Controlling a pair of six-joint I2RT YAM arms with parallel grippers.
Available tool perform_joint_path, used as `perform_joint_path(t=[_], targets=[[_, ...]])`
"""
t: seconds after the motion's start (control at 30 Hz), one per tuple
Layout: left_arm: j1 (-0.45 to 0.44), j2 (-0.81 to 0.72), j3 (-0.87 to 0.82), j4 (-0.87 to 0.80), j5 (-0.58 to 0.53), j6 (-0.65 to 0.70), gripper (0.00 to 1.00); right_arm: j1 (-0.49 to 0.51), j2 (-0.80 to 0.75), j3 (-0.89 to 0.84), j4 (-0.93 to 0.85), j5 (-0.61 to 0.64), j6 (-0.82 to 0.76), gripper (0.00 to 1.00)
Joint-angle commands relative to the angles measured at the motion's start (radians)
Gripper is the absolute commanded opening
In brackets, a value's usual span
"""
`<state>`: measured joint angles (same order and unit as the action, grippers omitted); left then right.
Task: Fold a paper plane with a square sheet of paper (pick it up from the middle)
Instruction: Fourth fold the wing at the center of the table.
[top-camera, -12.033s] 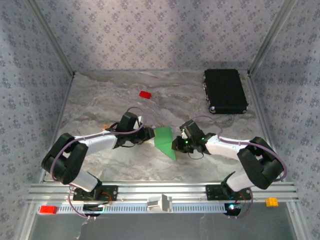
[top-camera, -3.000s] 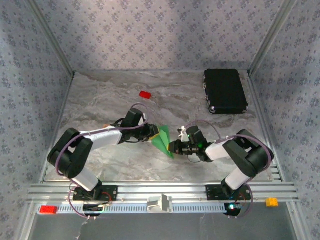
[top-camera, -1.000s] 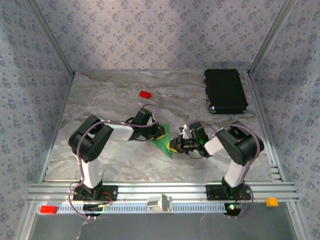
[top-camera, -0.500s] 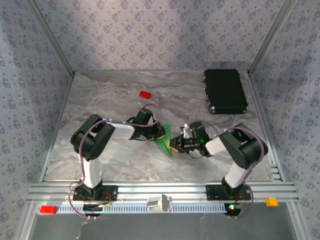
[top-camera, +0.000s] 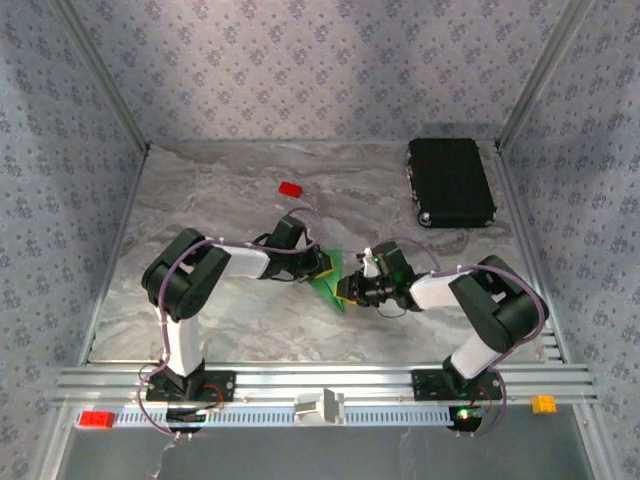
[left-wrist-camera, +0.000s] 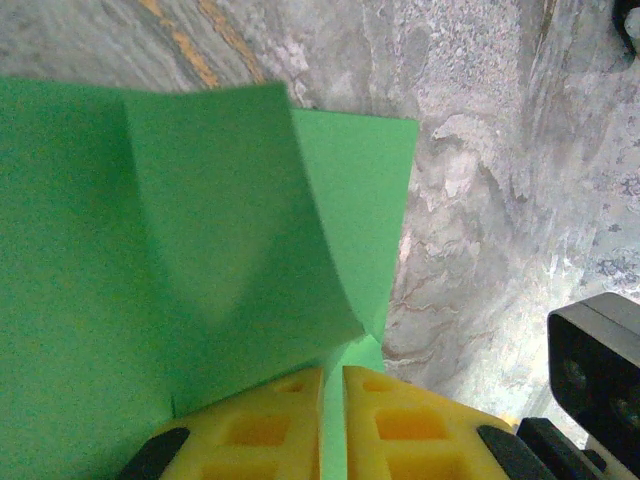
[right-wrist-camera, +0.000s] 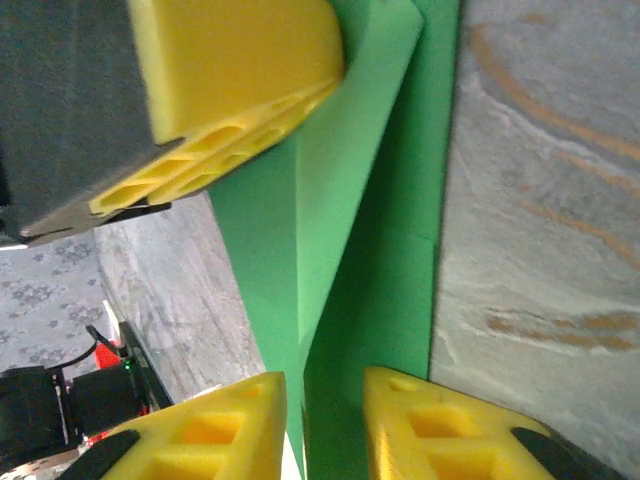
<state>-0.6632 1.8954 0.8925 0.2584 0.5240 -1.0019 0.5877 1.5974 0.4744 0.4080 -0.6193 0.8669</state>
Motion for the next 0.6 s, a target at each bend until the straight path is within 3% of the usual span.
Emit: perform_joint_path(t=[0.0,0.33,0.57], targets=[[-0.005,0.036,0.004,-0.044,0.003,0.026,0.13,0.013,-0.012,-0.006,-0.159,0.057,-0.045,0.23],[-0.004,0.034,0.0,-0.039,0.007,0.026,0.13,0.018,-0.011,-0.059,-0.092,0.063,0.01,0.14],[-0.005,0.031,-0.004,-0.036,0.005,0.026,0.13,0.024,-0.025,-0.069,-0.093,0.057,0.023,0.17]])
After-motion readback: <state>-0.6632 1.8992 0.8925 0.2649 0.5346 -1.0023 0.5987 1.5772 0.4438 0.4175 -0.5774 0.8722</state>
